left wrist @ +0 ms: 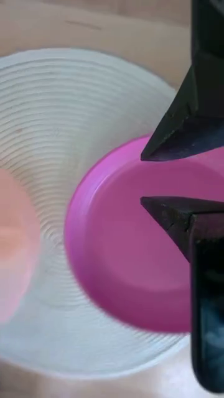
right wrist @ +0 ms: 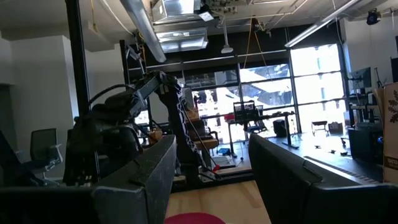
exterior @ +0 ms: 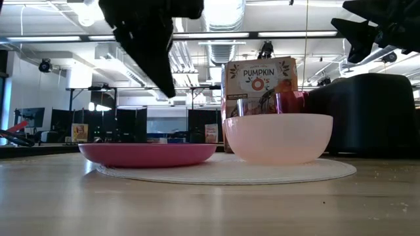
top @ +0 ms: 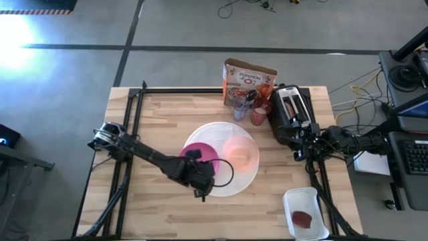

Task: Arrange a breakfast setting
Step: Move the transparent glass on the top center of the table

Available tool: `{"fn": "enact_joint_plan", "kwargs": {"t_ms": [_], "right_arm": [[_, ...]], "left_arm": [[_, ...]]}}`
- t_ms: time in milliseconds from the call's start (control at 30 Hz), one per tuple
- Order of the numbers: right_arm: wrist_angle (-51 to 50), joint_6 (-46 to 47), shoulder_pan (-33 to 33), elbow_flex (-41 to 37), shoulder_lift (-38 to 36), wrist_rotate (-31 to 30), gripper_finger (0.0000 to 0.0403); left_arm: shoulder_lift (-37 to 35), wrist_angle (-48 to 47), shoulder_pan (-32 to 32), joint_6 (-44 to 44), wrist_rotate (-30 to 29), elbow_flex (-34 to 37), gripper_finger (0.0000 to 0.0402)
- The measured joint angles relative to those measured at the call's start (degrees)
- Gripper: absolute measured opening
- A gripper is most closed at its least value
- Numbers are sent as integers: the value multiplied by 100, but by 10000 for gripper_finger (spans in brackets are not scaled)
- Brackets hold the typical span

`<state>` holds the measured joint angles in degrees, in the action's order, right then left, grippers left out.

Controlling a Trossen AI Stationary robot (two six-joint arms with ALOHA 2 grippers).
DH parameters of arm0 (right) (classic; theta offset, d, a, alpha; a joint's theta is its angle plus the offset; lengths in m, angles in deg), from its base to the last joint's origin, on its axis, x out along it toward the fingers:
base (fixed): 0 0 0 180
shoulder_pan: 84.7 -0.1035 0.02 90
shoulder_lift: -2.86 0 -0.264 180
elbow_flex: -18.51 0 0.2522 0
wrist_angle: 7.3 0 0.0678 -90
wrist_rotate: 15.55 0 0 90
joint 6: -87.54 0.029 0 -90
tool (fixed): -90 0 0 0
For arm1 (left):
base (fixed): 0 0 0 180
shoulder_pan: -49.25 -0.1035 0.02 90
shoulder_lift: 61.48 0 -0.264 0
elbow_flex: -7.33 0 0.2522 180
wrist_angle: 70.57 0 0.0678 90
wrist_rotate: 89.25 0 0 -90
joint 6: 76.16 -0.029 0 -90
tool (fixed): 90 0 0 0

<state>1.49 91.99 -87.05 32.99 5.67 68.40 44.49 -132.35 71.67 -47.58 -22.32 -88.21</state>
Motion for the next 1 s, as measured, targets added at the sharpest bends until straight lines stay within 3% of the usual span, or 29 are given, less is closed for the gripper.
{"fn": "enact_joint_plan", "kwargs": {"t_ms": [467, 867, 1000], "right_arm": [[-1, 0, 0, 1, 0, 0, 192], [2, 0, 1, 0, 0, 0, 192], [2, 0, 0, 1, 1, 1, 192]], "left_arm": [[17, 468, -651, -1601, -57, -69, 84], [17, 809, -1082, -1483, -195, 498, 84], [15, 1190, -1186, -1805, -202, 710, 84]]}}
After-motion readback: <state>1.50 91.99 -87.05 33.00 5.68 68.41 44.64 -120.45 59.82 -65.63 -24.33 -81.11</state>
